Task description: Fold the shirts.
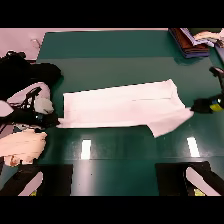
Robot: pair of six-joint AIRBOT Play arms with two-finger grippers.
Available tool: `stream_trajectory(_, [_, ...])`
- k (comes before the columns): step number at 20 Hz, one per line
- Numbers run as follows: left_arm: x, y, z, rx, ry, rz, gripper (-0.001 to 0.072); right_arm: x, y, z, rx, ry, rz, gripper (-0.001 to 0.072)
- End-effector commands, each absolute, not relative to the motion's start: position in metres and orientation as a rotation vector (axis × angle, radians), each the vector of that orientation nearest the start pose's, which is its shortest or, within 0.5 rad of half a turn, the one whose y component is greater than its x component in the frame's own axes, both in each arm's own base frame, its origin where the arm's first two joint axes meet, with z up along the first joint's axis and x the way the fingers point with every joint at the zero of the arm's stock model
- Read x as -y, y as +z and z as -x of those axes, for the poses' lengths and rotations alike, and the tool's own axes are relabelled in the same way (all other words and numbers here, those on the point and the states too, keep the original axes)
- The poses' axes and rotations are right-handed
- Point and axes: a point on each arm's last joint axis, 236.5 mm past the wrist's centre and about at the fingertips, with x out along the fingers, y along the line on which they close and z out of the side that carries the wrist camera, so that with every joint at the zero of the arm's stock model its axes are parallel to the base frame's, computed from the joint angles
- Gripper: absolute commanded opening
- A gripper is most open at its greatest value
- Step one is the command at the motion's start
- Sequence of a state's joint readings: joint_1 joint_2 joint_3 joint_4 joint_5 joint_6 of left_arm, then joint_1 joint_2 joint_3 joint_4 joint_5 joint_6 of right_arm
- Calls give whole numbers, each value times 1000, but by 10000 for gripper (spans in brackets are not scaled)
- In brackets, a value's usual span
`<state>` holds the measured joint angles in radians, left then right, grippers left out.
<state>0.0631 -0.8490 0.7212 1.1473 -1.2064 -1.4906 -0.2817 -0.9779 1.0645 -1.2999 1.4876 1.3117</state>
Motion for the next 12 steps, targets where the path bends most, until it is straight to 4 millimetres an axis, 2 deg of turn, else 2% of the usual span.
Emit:
stream_trajectory(1, [66,0,-319,-1234,-188,386,21,10,56,-346,-1312,167,-165,11])
stream_trajectory(7, [64,-3,-414,-1181,-178,434,22,10,39,-432,-1314,158,-200,11])
stream_trajectory(10, [65,-11,-445,-1156,-173,470,22,5,33,-462,-1299,194,-254,11])
stream_trajectory(12, [64,-15,-456,-1134,-163,488,23,1,31,-477,-1284,216,-278,12])
